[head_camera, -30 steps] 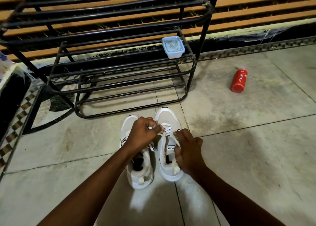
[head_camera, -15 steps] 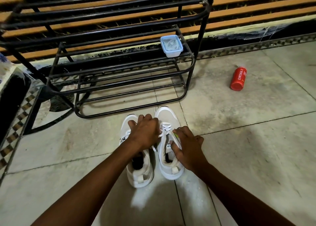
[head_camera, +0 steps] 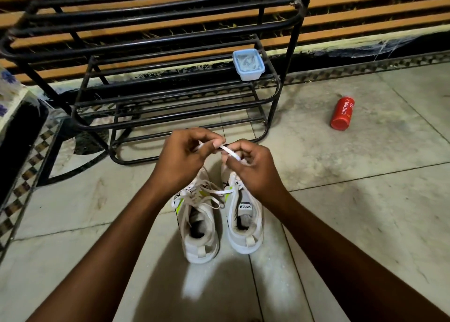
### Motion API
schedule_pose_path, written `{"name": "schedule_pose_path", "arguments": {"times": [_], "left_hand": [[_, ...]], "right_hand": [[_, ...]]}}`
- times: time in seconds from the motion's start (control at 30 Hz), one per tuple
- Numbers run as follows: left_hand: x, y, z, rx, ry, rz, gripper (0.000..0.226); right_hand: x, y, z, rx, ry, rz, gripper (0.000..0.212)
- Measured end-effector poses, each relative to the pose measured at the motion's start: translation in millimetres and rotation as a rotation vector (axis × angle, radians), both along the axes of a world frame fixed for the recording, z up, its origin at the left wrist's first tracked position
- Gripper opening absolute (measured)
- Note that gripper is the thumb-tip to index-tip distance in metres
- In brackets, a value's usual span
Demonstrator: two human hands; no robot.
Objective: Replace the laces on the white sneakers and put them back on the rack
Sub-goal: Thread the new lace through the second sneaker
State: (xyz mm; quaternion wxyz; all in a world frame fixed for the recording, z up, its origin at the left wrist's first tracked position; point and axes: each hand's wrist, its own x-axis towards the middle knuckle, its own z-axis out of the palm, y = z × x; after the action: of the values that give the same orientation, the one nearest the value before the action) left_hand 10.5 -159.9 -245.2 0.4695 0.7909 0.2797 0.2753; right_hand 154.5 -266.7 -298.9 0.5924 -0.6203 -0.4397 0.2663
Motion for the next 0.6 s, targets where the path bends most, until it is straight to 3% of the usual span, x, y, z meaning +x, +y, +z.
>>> {"name": "schedule_pose_path", "arguments": {"times": [0.03,0.2,0.37,0.5,0.6], "left_hand": [[-7,7,-3,-0.004,0.006,0.034,0.010],[-38,35,-36,0.021,0.140,0.171,0.010],[-60,45,-69,0.016,0.329,0.316,0.026],[-59,37,-76,0.104,0.422,0.356,0.016],[-52,29,-77,0.103,0.418,0.391,0.010]], "right_hand": [[5,2,2,0.016,-0.009,-0.032,0.002],[28,-4,0,0.022,-0.020,-0.154,0.008],[35,-5,-3,-0.030,-0.024,-0.238,0.010],[34,-1,-5,-0.085,0.040,-0.200,0.003],[33,-4,-16,-0.121,0.056,-0.194,0.025]]}}
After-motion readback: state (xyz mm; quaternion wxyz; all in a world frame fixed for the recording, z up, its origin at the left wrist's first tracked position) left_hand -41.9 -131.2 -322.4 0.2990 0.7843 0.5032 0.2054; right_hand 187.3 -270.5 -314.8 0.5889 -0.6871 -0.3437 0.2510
